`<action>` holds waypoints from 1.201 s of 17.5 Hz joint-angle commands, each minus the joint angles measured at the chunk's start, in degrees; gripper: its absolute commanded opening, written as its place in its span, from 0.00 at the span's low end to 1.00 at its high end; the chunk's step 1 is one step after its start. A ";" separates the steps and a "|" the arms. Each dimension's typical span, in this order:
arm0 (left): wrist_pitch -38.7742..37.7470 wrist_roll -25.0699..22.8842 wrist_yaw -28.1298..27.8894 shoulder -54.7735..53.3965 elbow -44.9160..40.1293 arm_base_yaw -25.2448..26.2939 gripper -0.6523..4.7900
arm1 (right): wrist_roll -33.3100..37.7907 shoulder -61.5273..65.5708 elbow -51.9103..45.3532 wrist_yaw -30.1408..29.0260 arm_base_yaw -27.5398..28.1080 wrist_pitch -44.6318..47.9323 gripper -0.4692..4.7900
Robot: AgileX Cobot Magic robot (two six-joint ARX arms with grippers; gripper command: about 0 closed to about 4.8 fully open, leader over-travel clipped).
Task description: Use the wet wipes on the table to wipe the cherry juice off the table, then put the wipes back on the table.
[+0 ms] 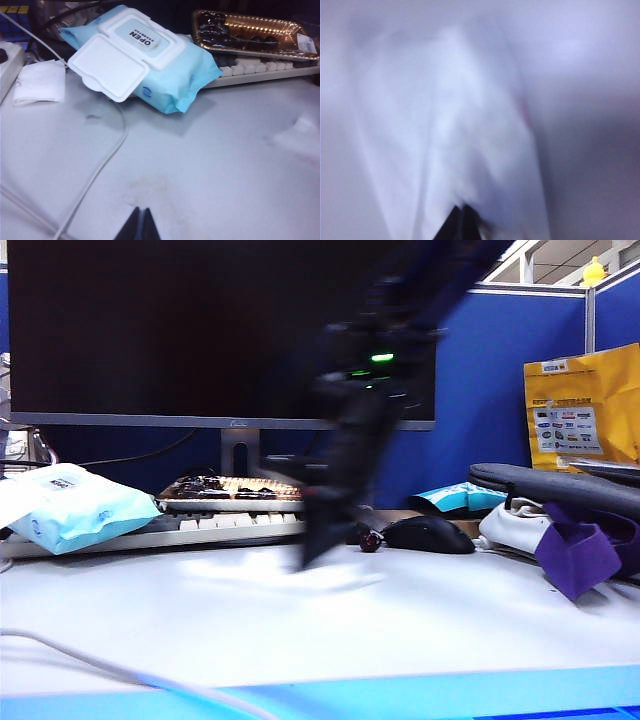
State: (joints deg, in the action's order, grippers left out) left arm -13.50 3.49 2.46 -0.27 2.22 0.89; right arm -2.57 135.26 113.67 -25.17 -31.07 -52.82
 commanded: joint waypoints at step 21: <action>-0.61 -0.02 0.17 0.17 -0.33 0.02 0.11 | -8.15 3.08 3.93 36.41 -7.41 -2.01 0.09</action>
State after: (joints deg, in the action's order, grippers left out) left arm -13.50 3.49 2.48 -0.27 2.22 0.89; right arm -11.77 136.62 117.95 4.47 -40.40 -53.58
